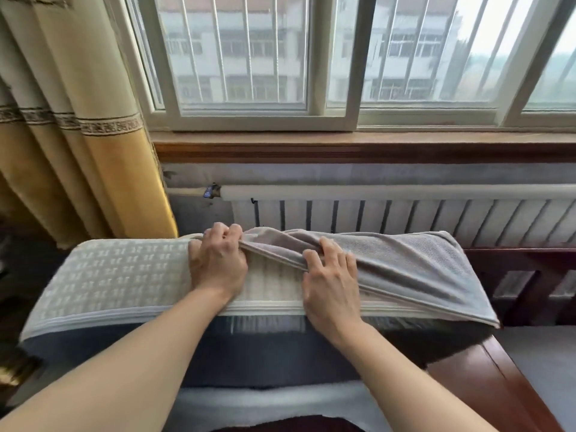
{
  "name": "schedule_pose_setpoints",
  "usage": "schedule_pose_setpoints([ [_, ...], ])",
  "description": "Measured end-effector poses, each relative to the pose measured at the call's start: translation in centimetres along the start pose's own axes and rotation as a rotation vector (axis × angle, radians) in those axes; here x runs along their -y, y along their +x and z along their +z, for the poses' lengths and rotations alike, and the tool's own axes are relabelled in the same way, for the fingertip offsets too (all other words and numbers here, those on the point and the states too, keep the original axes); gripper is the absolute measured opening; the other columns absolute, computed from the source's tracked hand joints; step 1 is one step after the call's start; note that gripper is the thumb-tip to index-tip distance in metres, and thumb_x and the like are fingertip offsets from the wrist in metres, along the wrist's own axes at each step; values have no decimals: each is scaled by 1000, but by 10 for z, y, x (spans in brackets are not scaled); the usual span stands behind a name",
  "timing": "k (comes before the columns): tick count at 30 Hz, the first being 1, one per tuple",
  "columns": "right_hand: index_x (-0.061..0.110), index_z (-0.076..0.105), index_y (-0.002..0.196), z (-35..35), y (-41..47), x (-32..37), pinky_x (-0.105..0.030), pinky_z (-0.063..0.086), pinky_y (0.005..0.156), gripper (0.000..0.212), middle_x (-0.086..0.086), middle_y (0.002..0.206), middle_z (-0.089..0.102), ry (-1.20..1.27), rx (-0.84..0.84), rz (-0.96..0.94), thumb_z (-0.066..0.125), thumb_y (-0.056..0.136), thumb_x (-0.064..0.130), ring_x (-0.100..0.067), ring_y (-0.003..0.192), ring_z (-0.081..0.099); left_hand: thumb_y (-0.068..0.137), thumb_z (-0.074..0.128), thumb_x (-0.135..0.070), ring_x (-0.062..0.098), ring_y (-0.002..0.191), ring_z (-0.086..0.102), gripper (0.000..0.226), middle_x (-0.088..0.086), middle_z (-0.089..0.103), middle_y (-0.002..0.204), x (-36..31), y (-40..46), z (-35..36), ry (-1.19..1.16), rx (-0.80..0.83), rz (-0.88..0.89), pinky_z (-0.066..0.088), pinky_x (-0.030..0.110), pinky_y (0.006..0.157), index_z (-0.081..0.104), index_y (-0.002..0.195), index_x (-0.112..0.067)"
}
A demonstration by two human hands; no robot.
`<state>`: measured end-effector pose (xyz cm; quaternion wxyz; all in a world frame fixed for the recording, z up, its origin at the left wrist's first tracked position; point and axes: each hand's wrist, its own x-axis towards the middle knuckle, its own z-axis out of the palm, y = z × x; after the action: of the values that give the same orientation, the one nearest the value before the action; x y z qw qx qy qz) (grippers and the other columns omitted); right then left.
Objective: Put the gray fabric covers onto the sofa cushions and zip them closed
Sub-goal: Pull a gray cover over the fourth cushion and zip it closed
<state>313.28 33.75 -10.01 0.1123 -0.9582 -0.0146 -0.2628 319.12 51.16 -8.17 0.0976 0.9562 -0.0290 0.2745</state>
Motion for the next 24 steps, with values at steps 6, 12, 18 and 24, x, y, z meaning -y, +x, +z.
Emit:
schedule_pose_setpoints([
  [6,9,57,124,30,7,113,-47,18,109,53,-16,136,51,-20,-36,195,53,72,18,-32,129,44,77,44,-20,27,69,55,9,3,56,71,53,21,0,-66,-95,272,40,37,67,50,71,-19],
  [12,10,56,124,43,1,185,-42,20,109,50,-7,129,56,35,-97,137,45,76,23,-26,123,49,76,51,-20,29,54,59,6,3,59,58,115,24,-18,-124,-72,524,34,26,45,50,70,-17],
  [18,9,54,128,47,5,198,-39,25,111,54,-6,126,55,-5,-71,138,35,79,24,-27,120,49,91,43,-16,29,76,55,13,5,62,83,204,64,-24,-71,227,-65,40,34,66,45,78,-18],
  [24,9,44,138,58,13,226,-38,15,117,62,-7,143,44,-18,21,128,29,82,33,-23,136,35,95,31,-28,18,111,54,33,-12,61,118,227,74,-21,-248,692,20,41,40,97,61,100,-41],
])
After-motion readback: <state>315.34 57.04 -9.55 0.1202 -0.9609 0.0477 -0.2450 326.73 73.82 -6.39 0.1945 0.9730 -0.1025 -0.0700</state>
